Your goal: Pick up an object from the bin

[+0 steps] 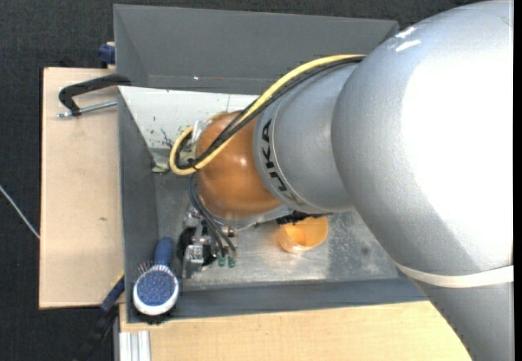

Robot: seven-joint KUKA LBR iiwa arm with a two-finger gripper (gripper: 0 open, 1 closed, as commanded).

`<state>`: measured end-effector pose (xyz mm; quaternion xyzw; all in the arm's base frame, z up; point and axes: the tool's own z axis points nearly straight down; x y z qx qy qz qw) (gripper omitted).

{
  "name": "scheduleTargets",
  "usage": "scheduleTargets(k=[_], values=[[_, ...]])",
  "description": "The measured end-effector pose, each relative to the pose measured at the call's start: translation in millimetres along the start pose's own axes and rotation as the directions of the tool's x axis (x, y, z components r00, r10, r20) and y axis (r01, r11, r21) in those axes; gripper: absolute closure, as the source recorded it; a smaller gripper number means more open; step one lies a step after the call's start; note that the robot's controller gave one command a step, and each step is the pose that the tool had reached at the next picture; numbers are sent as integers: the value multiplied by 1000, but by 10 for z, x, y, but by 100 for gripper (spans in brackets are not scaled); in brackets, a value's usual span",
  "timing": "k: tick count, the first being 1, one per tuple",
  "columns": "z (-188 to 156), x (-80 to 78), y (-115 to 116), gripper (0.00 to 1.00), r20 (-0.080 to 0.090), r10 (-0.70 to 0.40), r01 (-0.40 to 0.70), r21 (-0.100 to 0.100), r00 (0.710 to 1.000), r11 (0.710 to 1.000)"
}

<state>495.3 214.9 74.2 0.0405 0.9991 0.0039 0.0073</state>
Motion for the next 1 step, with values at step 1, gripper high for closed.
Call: scheduleTargets(k=[1], values=[[-1356,-268,-345,100,-4,-310,310,3,951,951]])
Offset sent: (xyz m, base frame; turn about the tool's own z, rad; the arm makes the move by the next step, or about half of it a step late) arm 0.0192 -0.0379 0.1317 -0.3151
